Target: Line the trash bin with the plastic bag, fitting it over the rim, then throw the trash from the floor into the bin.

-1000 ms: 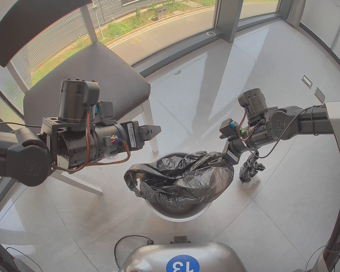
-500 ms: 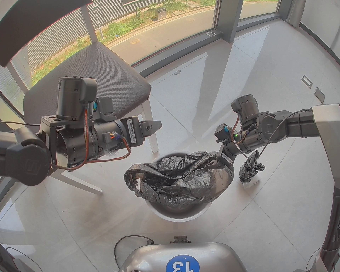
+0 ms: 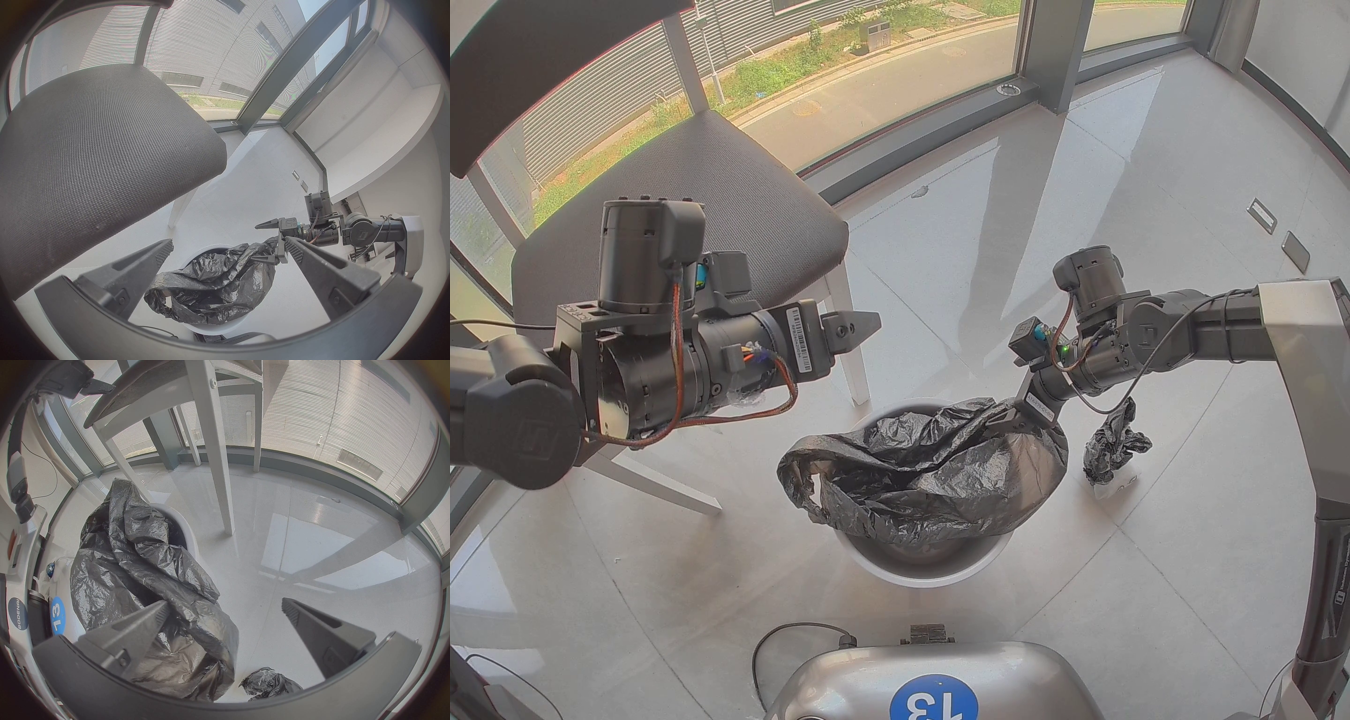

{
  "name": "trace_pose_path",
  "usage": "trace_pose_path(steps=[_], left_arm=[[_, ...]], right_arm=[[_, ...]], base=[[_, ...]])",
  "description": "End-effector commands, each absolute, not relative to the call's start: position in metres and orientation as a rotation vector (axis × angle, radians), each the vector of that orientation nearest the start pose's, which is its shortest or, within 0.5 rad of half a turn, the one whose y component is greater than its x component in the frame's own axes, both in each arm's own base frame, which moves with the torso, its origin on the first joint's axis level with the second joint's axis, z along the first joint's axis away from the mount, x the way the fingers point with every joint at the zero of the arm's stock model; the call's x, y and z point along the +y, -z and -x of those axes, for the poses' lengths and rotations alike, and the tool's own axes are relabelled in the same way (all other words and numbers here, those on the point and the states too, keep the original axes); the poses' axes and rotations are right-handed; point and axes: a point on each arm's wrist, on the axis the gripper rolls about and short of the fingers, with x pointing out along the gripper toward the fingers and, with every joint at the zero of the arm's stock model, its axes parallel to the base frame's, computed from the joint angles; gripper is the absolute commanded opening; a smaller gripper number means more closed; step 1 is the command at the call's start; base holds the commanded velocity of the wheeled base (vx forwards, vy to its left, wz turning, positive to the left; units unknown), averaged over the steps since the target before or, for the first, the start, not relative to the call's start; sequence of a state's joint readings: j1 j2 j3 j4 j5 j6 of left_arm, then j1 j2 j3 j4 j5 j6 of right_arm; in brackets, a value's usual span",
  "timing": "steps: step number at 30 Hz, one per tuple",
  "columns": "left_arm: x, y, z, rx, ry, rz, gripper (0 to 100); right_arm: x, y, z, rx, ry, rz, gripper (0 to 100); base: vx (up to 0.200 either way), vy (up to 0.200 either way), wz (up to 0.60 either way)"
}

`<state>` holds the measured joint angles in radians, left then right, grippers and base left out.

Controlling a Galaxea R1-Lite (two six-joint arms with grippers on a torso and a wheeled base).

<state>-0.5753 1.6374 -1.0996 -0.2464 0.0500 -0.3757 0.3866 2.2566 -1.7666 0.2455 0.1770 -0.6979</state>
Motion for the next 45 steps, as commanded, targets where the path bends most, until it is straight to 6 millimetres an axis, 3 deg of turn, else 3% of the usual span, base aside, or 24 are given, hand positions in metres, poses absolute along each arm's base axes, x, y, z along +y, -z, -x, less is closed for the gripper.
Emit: trace_pose_path(steps=[1, 15, 37, 38, 45], left_arm=[[-0.167, -0.244, -0.258, 0.377, 0.461, 0.273, 100], [-0.167, -0.244, -0.258, 0.372, 0.464, 0.275, 100], [-0.166, -0.244, -0.258, 0.369, 0.465, 0.276, 100], [-0.166, -0.244, -0.258, 0.369, 0.465, 0.276, 100], [-0.166, -0.245, -0.258, 0.359, 0.467, 0.279, 100]], right_arm=[[0.179, -0.145, -0.421, 0.529, -0.783, 0.726, 0], [0.179, -0.148, -0.420, 0.526, -0.774, 0.712, 0], [0.180, -0.158, -0.436, 0.511, -0.624, 0.686, 0], [0.180, -0.158, -0.436, 0.511, -0.624, 0.686, 100], [0.186, -0.162, -0.431, 0.505, -0.628, 0.692, 100]], base=[[0.000, 0.000, 0.00], [0.000, 0.000, 0.00], [0.000, 0.000, 0.00], [0.000, 0.000, 0.00], [0.000, 0.000, 0.00]])
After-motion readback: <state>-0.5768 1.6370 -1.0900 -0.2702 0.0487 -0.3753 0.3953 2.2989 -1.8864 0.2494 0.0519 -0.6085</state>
